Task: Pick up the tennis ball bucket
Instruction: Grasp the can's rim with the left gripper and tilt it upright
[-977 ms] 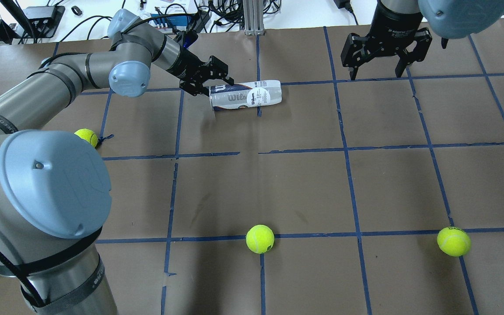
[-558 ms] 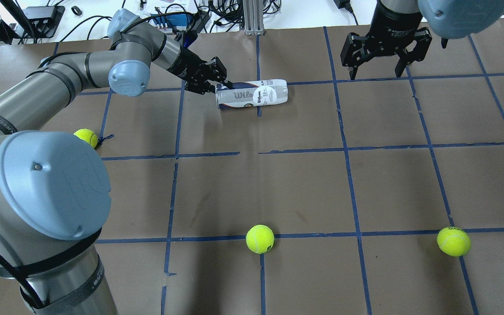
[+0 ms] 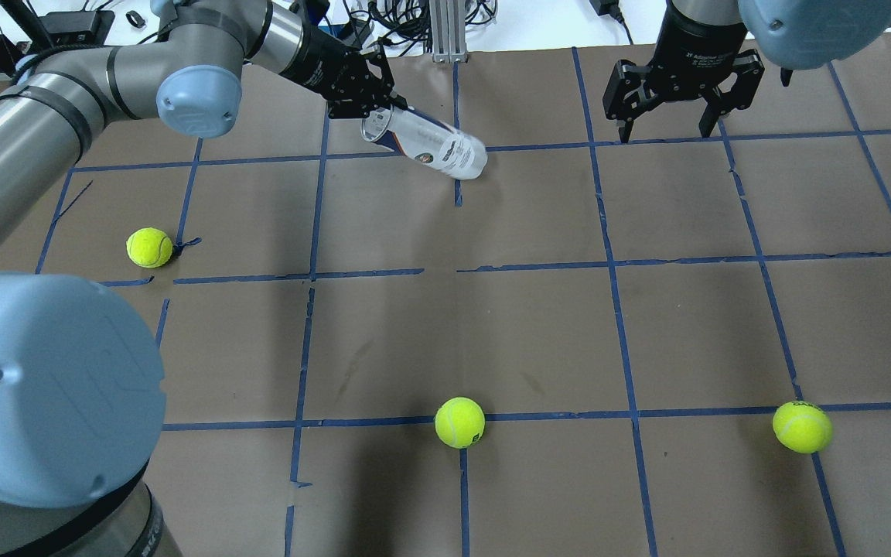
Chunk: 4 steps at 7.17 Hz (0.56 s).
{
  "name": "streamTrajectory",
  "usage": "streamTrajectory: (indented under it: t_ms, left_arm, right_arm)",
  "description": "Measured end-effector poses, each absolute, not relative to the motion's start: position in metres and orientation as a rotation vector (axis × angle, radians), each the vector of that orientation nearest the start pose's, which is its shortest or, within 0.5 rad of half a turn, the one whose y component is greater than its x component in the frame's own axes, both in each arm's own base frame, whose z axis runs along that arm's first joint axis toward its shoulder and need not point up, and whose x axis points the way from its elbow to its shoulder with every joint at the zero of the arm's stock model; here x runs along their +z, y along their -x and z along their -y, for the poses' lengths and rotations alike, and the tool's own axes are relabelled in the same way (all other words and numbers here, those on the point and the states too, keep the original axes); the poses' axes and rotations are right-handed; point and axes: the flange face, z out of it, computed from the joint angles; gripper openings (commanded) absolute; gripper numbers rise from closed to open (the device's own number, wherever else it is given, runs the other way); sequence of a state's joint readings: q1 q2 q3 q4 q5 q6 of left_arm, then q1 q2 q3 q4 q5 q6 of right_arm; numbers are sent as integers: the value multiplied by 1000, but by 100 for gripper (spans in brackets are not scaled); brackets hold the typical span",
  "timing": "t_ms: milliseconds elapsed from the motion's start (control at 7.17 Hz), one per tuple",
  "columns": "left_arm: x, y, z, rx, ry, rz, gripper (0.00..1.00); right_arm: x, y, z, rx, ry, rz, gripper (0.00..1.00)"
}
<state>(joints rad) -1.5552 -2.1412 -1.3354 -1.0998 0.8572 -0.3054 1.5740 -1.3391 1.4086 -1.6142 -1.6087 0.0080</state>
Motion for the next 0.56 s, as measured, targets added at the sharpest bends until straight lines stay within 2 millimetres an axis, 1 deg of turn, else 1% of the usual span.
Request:
streamTrajectory:
  t_ms: [140,279,419,558]
  left_arm:
    - [356,193,704,93,-326,2468,0]
    - [373,204,698,153,-309,2568,0]
    - [383,215,696,209,-284,2664,0]
    - [394,221,695,248,-241,2750,0]
  right_arm:
    - [448,-131,586,38,-7,-3179,100]
    - [449,-131,586,34,-7,-3179,100]
    - [450,-131,586,32,-8,-3178,100]
    - [449,-131,585,34,-9,-3178,100]
